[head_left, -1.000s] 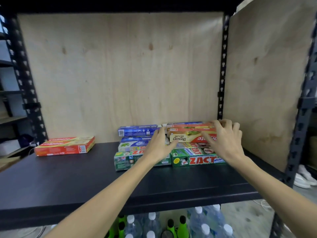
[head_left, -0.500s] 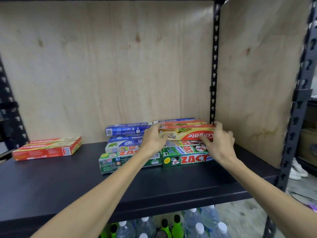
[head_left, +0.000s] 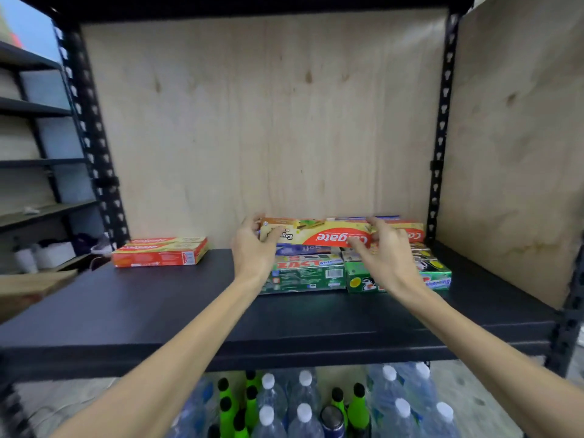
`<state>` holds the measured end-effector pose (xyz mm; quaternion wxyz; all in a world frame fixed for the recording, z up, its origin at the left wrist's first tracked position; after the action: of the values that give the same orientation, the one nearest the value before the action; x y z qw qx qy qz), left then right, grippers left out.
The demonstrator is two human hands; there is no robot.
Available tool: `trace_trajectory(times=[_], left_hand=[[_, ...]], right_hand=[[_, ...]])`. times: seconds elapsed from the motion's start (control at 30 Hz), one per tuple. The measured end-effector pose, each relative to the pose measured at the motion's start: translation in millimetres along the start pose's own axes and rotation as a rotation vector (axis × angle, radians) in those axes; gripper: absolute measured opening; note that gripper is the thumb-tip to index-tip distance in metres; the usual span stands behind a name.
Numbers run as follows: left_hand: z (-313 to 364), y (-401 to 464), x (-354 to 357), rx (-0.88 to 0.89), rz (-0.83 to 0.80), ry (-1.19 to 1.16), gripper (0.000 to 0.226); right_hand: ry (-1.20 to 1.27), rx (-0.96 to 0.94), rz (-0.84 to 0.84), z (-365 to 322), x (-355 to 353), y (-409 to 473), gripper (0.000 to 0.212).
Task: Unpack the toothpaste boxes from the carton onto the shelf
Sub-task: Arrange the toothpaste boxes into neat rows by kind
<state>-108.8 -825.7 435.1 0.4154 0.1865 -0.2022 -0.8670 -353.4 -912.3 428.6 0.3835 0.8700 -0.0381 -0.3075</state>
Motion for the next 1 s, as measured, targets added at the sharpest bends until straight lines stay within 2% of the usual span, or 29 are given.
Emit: trace_trajectory(times=[0.2, 0.37, 0.63, 0.73, 0.87, 0.93, 1.0], left_hand=[[-24, -7, -110, -0.051, 0.099, 0.049, 0.049], [-40, -15, -179, -0.089, 0.137, 0.136, 0.055], [-71, -26, -251, -0.117, 0.237, 0.209, 0.051], [-91, -27, -266, -0.187, 0.210, 0.260, 0.040], [-105, -23, -272, -0.207, 0.112, 0.434, 0.034], [-105, -17, -270, -0.199, 0.053, 0.485, 0.042], [-106, -13, -266, -0.210, -0.032, 0.514, 0.064]], right_hand=[[0.074, -0.150, -0.167, -68, 60, -22, 0.071], [0.126, -0.182, -0.200, -110, 100, -41, 0.067], [0.123, -0.362, -0.275, -172, 130, -63, 0.056], [0.016, -0.431, -0.332, -178, 144, -74, 0.059], [-0.037, -0.425, -0.350, -179, 153, -81, 0.063], [-0.033, -0.395, -0.351, -178, 153, -82, 0.063], [-0.006, -0.350, -0.377, -178, 153, -83, 0.062]])
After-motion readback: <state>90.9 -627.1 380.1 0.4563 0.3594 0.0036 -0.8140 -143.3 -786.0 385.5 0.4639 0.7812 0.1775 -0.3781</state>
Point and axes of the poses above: each hand's wrist, its own y-axis towards the middle knuckle, its own x-axis out of the palm, z = x × y, the point moved 5 cm from there along y, towards the middle knuckle, and after that the axes turned 1 degree about -x, right-handed, at the moved point
